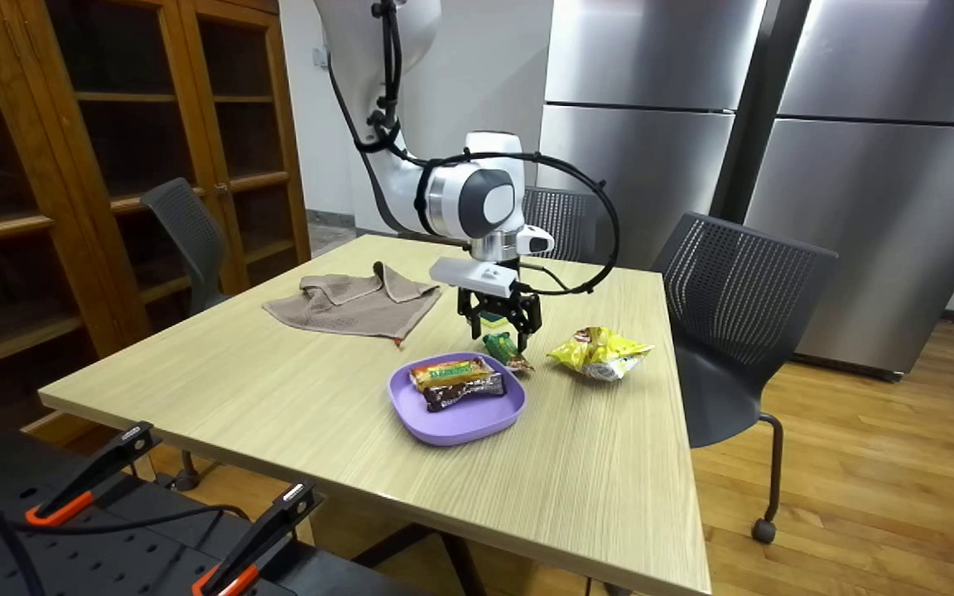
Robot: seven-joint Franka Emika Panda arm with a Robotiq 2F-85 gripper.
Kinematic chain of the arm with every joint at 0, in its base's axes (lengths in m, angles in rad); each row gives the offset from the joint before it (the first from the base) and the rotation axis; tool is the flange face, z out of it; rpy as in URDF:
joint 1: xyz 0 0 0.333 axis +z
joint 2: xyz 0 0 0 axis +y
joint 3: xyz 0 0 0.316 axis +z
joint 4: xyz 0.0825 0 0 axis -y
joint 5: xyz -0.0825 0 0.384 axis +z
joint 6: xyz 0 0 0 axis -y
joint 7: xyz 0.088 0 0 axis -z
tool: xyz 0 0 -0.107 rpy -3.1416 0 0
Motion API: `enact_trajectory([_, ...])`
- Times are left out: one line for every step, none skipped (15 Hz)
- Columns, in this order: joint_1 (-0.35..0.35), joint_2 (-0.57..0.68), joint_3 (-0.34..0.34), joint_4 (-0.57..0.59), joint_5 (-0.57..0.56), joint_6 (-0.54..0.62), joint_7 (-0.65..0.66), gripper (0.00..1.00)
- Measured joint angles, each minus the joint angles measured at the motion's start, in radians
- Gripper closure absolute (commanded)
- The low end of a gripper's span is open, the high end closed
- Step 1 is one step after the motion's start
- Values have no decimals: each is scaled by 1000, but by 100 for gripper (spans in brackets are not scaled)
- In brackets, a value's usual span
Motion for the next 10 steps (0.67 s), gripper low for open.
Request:
enact_trajectory([0, 5, 0, 6, 0, 0, -4, 0])
enact_trajectory([0, 9, 0, 12, -1, 0, -7, 0])
enact_trajectory([0, 14, 0, 19, -2, 0, -9, 0])
enact_trajectory([0, 18, 0, 24, -2, 0, -12, 0])
enact_trajectory([0, 22, 0, 31, -3, 0, -15, 0])
enact_trajectory([0, 27, 1, 37, -3, 0, -18, 0])
enact_trajectory([0, 32, 1, 43, -3, 0, -21, 0])
enact_trajectory([0, 37, 2, 50, -3, 0, -24, 0])
enact_trajectory([0, 41, 3, 54, -3, 0, -27, 0])
enact_trajectory([0, 44, 4, 58, -3, 0, -29, 0])
